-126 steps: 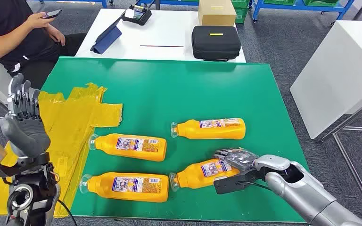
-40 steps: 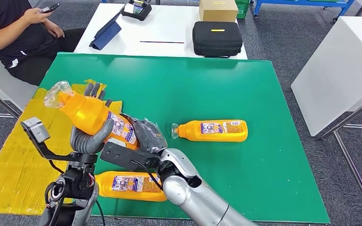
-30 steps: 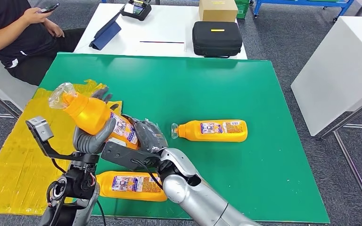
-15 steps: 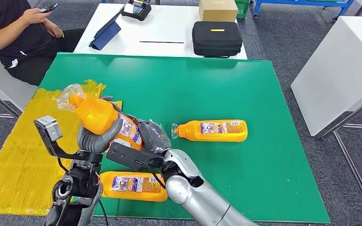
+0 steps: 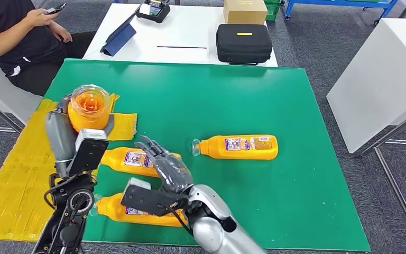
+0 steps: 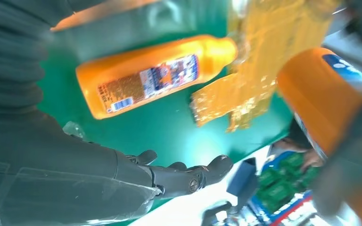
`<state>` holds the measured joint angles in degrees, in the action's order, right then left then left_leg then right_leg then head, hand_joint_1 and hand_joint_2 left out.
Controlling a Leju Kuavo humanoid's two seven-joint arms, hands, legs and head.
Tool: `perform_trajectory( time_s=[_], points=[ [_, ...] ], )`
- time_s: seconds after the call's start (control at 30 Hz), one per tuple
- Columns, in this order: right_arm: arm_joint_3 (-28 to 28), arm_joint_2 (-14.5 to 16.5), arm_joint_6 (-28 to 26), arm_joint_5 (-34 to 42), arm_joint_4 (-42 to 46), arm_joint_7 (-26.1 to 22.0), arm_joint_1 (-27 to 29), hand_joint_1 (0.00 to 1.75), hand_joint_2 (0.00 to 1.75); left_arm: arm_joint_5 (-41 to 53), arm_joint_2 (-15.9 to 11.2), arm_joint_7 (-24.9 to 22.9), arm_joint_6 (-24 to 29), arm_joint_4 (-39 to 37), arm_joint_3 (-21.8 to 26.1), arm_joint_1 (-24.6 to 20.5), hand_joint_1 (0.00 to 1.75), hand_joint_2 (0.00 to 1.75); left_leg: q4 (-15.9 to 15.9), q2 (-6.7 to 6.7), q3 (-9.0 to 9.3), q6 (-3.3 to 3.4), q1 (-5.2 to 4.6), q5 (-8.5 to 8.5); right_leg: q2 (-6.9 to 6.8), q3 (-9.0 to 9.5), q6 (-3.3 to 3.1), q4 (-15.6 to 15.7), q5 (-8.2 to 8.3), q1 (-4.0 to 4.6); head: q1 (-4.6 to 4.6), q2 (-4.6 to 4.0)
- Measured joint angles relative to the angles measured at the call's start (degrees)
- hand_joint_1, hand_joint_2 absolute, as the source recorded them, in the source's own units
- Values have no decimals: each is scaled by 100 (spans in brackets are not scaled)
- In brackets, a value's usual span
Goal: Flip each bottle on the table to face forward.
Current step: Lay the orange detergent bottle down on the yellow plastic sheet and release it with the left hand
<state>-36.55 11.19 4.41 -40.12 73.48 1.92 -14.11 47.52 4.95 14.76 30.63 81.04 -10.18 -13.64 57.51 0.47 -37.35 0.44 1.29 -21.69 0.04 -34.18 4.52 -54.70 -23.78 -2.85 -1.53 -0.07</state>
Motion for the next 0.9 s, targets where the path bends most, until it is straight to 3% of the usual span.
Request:
perform_trajectory(
  time_s=[0.2,0.7,0.9],
  points=[
    [-200,-171,53,34,523,35,202,0,0,262,-191,-30,195,-314,202,-92,175,175,0,-2,0,0,-2,0,-1,1,0,1,0,-2,2,0],
    [-310,-292,103,40,753,39,255,0,0,415,-281,-127,233,-546,280,-154,175,175,0,-1,0,0,-1,1,-1,1,1,0,1,-1,0,0],
    [-645,-493,311,35,890,62,338,0,0,1268,-486,-454,499,-1433,428,-387,175,175,0,1,1,0,-1,1,1,-2,0,1,1,0,-1,0]
  ],
)
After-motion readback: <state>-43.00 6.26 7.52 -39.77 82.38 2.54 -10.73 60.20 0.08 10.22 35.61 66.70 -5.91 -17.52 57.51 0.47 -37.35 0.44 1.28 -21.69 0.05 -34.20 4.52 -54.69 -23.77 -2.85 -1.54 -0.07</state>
